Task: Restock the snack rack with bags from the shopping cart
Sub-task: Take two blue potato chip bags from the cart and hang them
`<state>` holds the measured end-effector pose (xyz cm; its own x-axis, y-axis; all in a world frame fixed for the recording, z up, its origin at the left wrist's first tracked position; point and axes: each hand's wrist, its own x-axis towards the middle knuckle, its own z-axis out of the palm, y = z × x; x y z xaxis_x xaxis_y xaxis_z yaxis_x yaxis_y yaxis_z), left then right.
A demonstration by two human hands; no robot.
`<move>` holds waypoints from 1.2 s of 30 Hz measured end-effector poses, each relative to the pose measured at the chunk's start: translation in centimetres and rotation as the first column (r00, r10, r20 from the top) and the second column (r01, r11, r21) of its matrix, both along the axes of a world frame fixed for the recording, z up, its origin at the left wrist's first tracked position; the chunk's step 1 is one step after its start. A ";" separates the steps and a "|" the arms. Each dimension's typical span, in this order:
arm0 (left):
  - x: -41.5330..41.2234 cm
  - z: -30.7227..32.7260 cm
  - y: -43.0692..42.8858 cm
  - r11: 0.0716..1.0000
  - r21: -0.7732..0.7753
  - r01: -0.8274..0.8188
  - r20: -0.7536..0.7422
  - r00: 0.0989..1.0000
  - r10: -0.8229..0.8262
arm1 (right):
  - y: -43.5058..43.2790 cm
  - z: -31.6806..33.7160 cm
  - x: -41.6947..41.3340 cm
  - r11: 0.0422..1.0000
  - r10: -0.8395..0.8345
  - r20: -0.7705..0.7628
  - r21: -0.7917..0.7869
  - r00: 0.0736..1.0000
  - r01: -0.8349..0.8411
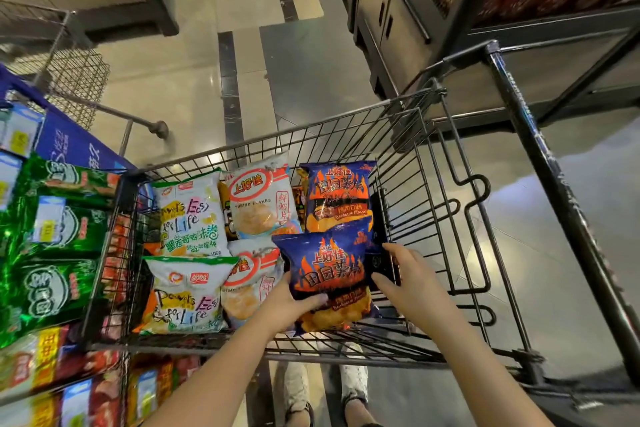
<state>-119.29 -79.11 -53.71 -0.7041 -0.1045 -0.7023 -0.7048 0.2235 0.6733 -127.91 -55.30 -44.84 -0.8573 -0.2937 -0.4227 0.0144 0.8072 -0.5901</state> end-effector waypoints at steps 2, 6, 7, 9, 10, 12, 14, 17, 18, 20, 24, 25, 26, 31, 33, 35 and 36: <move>-0.2 0.7 0.0 1.000 0.020 -0.015 -0.045 0.999 0.016 | 0.0 0.3 -0.5 1.000 0.002 -0.013 0.001 1.000 -0.002; -0.6 2.5 -0.6 0.994 0.051 -0.098 -0.104 0.989 0.103 | -0.4 0.5 -1.8 1.000 0.001 -0.013 -0.013 1.000 -0.001; -0.8 2.7 -0.9 0.991 0.054 -0.123 -0.109 0.986 0.129 | -0.7 0.6 -2.3 1.000 -0.001 -0.016 -0.017 1.000 0.000; -1.1 3.3 -1.9 0.983 0.081 -0.163 -0.113 0.979 0.171 | -1.4 0.5 -3.3 1.000 0.000 -0.014 -0.030 1.000 0.000; -1.3 3.4 -2.5 0.977 0.098 -0.188 -0.118 0.973 0.199 | -1.8 0.4 -3.9 0.999 0.002 -0.012 -0.034 1.000 -0.003; -1.7 3.8 -3.5 0.959 0.135 -0.250 -0.116 0.957 0.266 | -2.7 -0.1 -5.2 0.999 0.001 -0.001 -0.033 1.000 -0.001; -2.1 4.3 -4.3 0.943 0.166 -0.289 -0.122 0.943 0.311 | -3.5 -0.9 -6.5 0.999 -0.025 0.021 -0.028 0.999 0.026; -2.6 5.5 -5.3 0.899 0.225 -0.375 -0.113 0.906 0.407 | -5.1 -2.7 -8.6 0.996 -0.087 0.079 -0.006 0.993 0.088; -2.7 5.6 -5.8 0.887 0.240 -0.393 -0.119 0.895 0.429 | -5.6 -3.3 -9.2 0.994 -0.110 0.101 0.009 0.989 0.109; -2.9 6.0 -6.6 0.877 0.242 -0.415 -0.143 0.879 0.455 | -6.7 -4.7 -10.3 0.985 -0.170 0.140 0.025 0.975 0.168; -2.8 6.3 -9.0 0.873 0.211 -0.440 -0.163 0.865 0.475 | -8.4 -7.2 -11.8 0.966 -0.257 0.188 0.036 0.948 0.254; -2.8 6.3 -9.5 0.869 0.216 -0.445 -0.162 0.861 0.482 | -8.6 -7.9 -12.1 0.960 -0.280 0.211 0.042 0.937 0.277; -2.8 6.3 -9.9 0.867 0.218 -0.447 -0.167 0.859 0.485 | -8.8 -8.4 -12.4 0.953 -0.303 0.243 0.049 0.921 0.300; -2.9 6.3 -11.2 0.877 0.210 -0.433 -0.131 0.876 0.464 | -8.9 -10.8 -13.3 0.921 -0.377 0.385 0.060 0.843 0.384; -3.0 6.3 -11.6 0.873 0.202 -0.444 -0.114 0.875 0.471 | -8.7 -11.2 -13.5 0.907 -0.376 0.486 0.021 0.789 0.420; -3.0 6.2 -12.0 0.873 0.174 -0.456 -0.104 0.873 0.476 | -8.5 -11.6 -13.5 0.915 -0.334 0.551 -0.006 0.765 0.404; -3.0 6.3 -12.1 0.874 0.168 -0.455 -0.105 0.874 0.475 | -8.4 -11.5 -13.4 0.916 -0.317 0.559 -0.028 0.766 0.400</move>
<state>-122.31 -91.20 -47.46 -0.6879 -0.3565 -0.6322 -0.6021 -0.2062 0.7713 -141.28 -63.69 -56.38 -0.5614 -0.1013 -0.8213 0.6306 0.5903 -0.5039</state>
